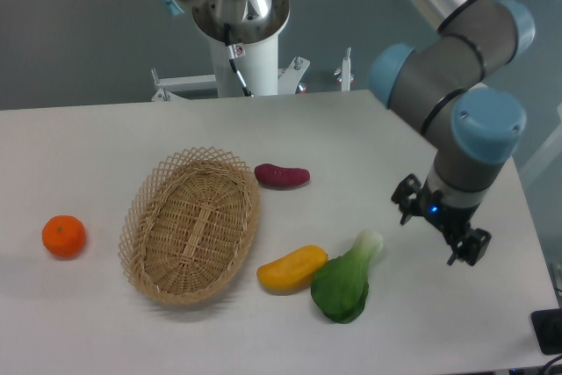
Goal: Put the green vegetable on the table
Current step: 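Lift the open gripper up and away from the bok choy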
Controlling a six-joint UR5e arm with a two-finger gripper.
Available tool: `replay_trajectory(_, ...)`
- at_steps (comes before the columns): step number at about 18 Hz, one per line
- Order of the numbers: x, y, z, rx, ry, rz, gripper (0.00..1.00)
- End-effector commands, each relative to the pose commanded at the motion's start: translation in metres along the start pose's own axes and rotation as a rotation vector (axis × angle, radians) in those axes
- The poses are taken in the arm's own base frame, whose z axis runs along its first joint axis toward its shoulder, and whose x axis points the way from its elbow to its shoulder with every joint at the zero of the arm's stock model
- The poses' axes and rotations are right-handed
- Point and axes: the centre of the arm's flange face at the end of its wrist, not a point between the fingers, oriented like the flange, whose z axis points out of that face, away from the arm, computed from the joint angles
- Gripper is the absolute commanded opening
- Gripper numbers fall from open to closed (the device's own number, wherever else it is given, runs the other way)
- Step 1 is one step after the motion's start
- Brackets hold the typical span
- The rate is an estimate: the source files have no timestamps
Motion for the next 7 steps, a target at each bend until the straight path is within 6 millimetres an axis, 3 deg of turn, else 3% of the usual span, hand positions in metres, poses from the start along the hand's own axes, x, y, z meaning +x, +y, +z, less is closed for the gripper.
replay_trajectory(7,0.0017,-0.0007,0.0061,0.0,0.005,0.001,1.0)
